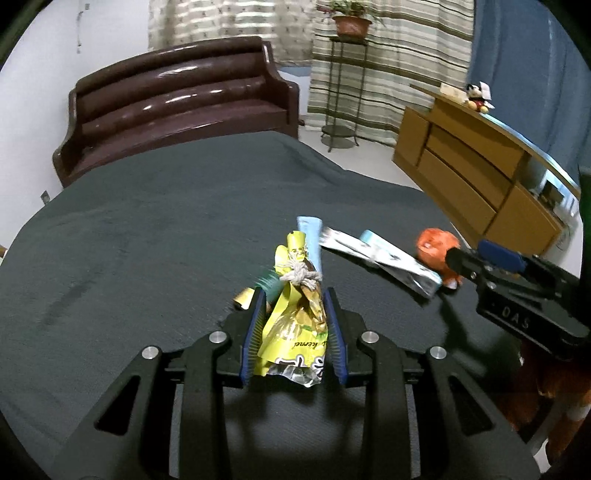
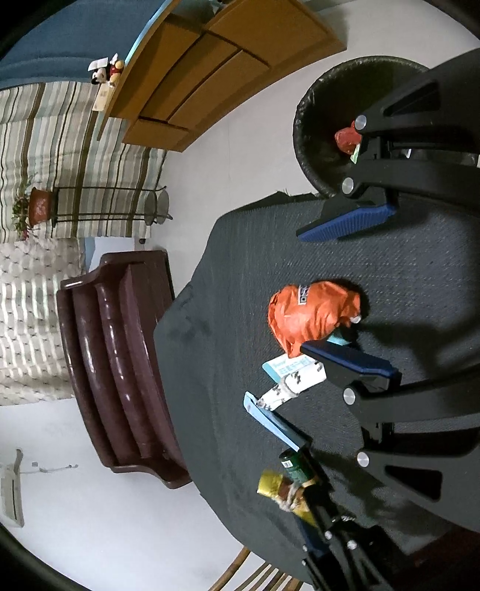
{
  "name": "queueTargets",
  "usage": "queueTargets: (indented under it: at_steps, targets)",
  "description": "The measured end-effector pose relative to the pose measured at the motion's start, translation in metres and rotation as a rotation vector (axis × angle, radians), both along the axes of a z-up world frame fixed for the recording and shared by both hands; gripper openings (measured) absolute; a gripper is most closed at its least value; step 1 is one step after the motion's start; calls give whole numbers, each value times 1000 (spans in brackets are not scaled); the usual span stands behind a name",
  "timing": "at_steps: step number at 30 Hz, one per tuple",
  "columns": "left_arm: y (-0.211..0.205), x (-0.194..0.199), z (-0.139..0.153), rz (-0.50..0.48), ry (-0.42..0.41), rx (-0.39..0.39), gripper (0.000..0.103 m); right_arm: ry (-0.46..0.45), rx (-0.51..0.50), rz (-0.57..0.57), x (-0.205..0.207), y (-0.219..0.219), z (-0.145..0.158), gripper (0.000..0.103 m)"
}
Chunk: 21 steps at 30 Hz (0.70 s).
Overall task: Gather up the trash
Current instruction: 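Grasp the orange plastic bag with the right gripper while the left holds the yellow wrapper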
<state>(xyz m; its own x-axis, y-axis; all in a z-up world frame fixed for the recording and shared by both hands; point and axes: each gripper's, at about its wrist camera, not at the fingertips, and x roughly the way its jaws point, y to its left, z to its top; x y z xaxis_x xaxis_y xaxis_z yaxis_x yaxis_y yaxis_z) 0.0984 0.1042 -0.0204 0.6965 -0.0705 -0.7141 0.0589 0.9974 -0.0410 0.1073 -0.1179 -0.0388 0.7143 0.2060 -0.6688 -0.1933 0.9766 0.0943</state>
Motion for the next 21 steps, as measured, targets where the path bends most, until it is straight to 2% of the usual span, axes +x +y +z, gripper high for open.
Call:
queueTargets:
  at_steps: [10,13,15,17,21]
  targets:
    - [3,9,-2,6,1,-15,31,41,-28,49,12,16,-5,54]
    - [-1,10,-4,4,5,-15,31,61,-25,54,13,16,-9,51]
    - [0,11,-5,5,7,-14,31,61,-23,52,13,15,-9,41]
    - [1,11,-7,9,11,-16,31,56,-20,51,11,15,-8,37]
    - [-1,11,-6,16,11,-19,31,38,-21,45,6,14,-6,37]
